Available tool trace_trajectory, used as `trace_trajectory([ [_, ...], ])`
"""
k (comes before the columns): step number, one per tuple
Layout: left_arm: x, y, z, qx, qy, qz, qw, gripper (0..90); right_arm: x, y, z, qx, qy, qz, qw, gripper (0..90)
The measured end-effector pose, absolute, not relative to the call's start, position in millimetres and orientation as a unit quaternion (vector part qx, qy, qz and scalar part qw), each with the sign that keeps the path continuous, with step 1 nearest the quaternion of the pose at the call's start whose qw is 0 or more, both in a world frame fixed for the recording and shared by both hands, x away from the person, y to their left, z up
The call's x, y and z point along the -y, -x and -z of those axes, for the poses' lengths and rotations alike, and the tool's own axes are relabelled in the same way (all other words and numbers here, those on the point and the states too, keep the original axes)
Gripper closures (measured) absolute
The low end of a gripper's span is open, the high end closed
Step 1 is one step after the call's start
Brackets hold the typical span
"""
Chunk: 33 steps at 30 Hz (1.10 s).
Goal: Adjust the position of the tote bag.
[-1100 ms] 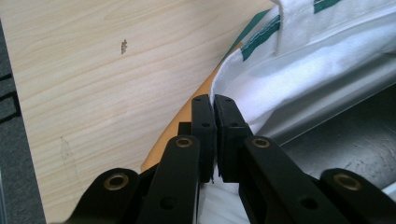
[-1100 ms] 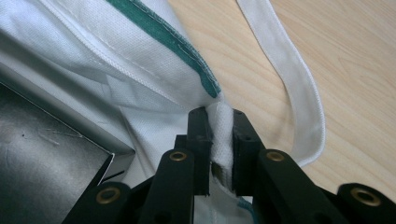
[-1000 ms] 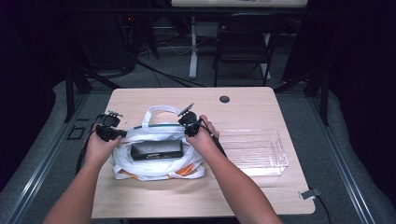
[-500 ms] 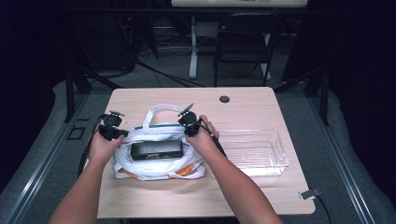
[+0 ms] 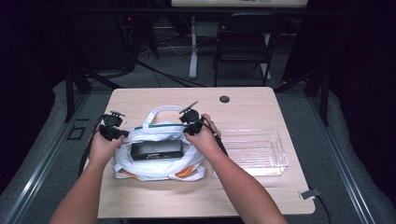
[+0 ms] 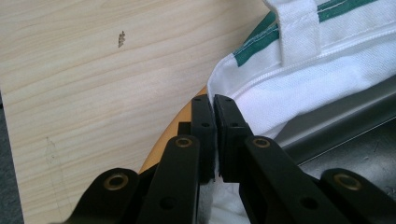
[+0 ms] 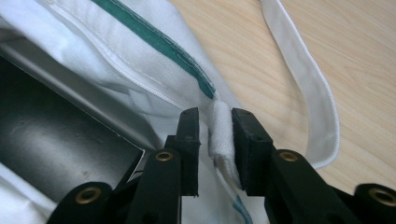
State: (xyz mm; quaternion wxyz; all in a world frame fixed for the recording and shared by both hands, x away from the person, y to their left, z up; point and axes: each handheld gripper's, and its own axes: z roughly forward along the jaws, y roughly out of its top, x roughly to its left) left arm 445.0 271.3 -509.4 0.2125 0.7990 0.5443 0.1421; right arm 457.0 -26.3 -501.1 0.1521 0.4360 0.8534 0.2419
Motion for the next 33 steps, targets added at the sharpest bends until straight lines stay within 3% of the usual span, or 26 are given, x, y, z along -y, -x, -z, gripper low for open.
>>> trace_trajectory([
  [6, -270, -445, 510, -0.545, -0.798, -0.141, 0.212, 87.6, 29, -451, 490, -0.851, -0.429, -0.261, 0.15, 67.3],
  [17, -270, -445, 510, -0.547, -0.797, -0.141, 0.212, 87.6, 37, -441, 471, -0.85, -0.415, -0.28, 0.162, 66.5],
  [27, -271, -445, 510, -0.547, -0.797, -0.141, 0.212, 87.6, 45, -442, 475, -0.853, -0.42, -0.262, 0.163, 72.4],
  [33, -271, -445, 510, -0.547, -0.798, -0.14, 0.212, 87.6, 44, -445, 484, -0.851, -0.428, -0.256, 0.161, 81.5],
])
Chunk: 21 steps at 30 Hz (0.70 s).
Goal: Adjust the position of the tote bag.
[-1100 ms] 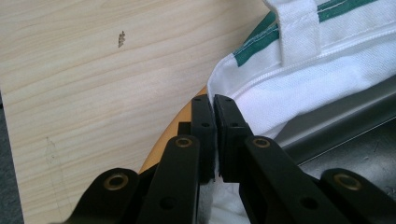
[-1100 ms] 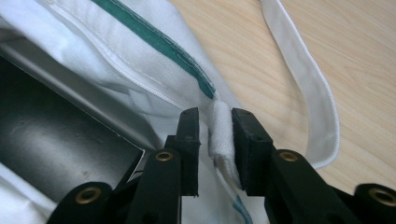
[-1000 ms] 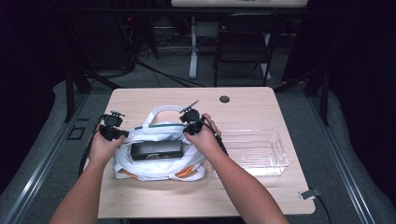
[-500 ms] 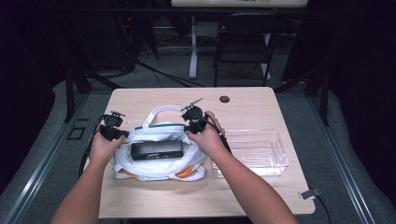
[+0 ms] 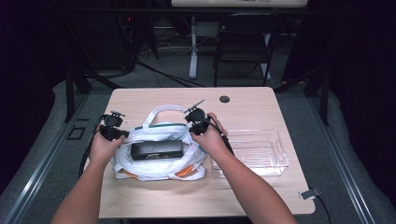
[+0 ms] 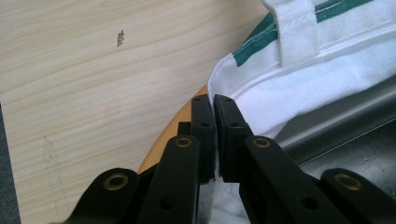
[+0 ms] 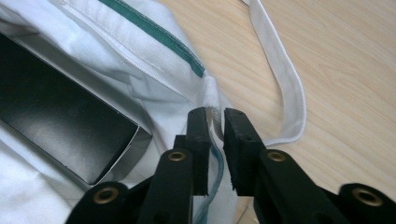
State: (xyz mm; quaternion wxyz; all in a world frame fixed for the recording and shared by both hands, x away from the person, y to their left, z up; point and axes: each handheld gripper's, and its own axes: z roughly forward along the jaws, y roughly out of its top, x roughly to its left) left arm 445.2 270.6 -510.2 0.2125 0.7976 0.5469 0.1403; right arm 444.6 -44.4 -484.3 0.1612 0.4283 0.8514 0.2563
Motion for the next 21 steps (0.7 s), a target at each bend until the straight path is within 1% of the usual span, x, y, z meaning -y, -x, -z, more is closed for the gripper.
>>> trace_trajectory([
  [5, -270, -445, 511, -0.547, -0.797, -0.14, 0.215, 87.6, 45, -447, 488, -0.854, -0.429, -0.243, 0.167, 85.8],
  [21, -270, -445, 513, -0.546, -0.797, -0.139, 0.218, 87.3, 45, -459, 501, -0.854, -0.444, -0.216, 0.166, 86.2],
])
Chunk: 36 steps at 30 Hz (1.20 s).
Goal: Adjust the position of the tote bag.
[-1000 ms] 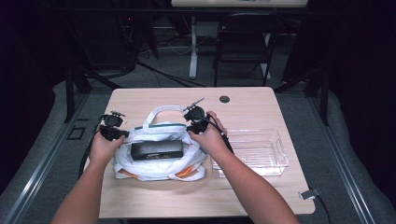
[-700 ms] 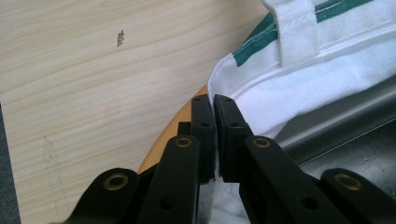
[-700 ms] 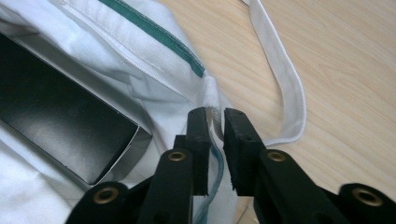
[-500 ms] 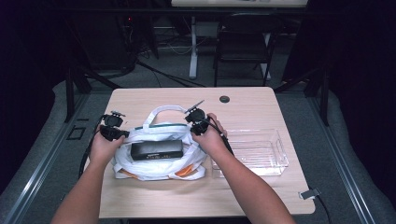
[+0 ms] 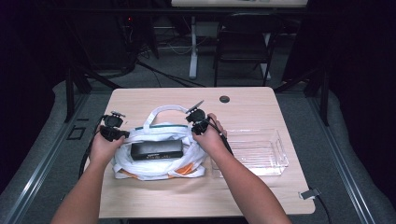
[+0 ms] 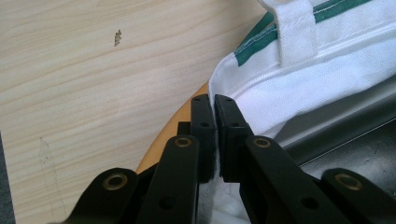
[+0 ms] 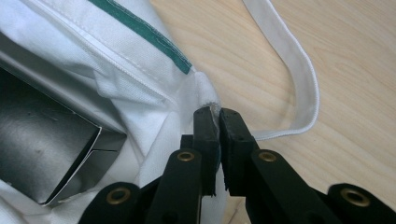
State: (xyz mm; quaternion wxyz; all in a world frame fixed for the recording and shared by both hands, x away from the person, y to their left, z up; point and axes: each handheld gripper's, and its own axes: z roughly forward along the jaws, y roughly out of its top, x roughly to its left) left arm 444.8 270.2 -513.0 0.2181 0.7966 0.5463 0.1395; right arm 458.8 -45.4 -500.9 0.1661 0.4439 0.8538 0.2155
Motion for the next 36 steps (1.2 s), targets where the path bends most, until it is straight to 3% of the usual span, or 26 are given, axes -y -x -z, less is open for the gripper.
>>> trace_trajectory([
  [28, -269, -445, 519, -0.542, -0.8, -0.14, 0.215, 86.2, 44, -463, 509, -0.852, -0.45, -0.208, 0.167, 85.6],
  [36, -270, -444, 518, -0.542, -0.799, -0.14, 0.218, 85.9, 49, -459, 498, -0.85, -0.444, -0.236, 0.156, 80.5],
])
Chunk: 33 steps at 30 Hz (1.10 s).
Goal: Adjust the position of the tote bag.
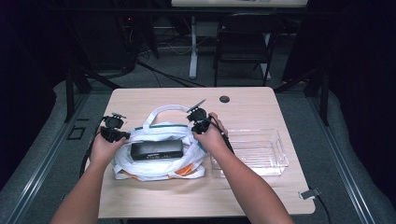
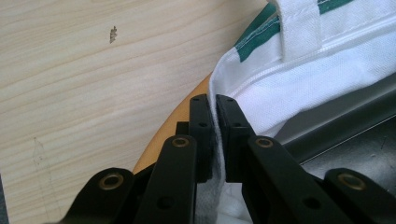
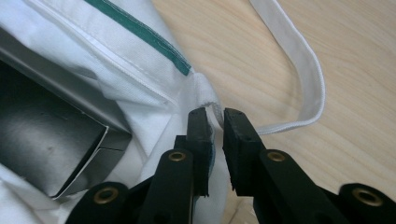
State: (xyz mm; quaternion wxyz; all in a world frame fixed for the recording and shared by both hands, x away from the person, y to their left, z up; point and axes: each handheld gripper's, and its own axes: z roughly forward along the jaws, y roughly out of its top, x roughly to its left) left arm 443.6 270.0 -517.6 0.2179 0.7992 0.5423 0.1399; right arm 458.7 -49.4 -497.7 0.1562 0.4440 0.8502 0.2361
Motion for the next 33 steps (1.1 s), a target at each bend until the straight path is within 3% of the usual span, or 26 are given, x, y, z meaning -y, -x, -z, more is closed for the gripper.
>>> trace_trajectory([
  [13, -269, -443, 518, -0.54, -0.801, -0.142, 0.215, 84.3, 56, -441, 465, -0.861, -0.41, -0.259, 0.151, 72.1],
  [33, -269, -438, 514, -0.536, -0.803, -0.143, 0.22, 78.0, 80, -392, 445, -0.868, -0.388, -0.275, 0.143, 61.2],
])
